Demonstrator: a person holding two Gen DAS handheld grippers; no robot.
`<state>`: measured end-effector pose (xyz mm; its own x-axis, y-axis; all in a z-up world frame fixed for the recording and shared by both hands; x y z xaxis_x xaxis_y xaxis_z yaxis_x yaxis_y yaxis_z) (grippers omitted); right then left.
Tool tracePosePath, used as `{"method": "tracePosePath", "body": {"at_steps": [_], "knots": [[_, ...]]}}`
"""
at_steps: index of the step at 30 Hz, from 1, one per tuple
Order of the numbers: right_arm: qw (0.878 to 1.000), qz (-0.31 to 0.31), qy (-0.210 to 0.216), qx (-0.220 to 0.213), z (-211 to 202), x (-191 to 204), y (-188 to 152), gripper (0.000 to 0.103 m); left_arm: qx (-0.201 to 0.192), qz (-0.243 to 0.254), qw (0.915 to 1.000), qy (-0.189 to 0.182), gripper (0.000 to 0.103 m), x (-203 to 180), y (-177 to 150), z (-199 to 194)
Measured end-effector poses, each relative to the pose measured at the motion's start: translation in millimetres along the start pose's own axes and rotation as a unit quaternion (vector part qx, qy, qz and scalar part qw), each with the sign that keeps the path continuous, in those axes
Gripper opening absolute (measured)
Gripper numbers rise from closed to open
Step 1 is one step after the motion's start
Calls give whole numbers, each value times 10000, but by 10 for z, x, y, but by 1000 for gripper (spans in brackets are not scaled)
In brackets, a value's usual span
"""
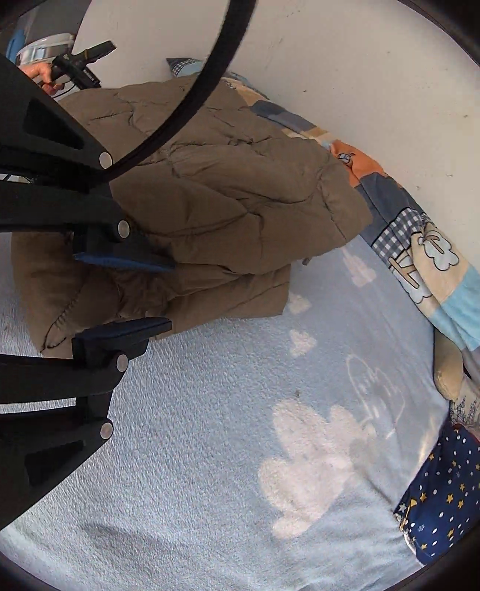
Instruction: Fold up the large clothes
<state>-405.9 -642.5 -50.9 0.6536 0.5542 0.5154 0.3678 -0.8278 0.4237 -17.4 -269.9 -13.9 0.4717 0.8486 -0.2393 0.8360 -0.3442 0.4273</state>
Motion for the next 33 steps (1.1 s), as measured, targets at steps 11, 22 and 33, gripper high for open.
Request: {"method": "tracePosePath", "body": {"at_steps": [11, 22, 33], "knots": [[9993, -351, -16, 116, 71, 117, 10, 28, 234, -287, 9988, -332, 44, 118, 62, 75], [9975, 178, 418, -541, -362, -280, 246, 70, 307, -672, 9925, -975, 47, 287, 121, 38], [9889, 27, 1454, -304, -128, -14, 208, 82, 340, -1079, 9700, -2150, 47, 302, 164, -27]]}}
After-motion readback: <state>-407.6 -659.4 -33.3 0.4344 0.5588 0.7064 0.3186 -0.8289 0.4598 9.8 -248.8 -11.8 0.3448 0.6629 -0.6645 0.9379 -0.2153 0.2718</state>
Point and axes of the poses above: each gripper's, at about its wrist camera, not at the fingertips, and z roughly the way its jaws point, x to its left, y to its top, the point moved 9 cm from there along z, roughly the way its jaws point, and after that the axes turned 6 degrees about -z, right-handed, at the moved point
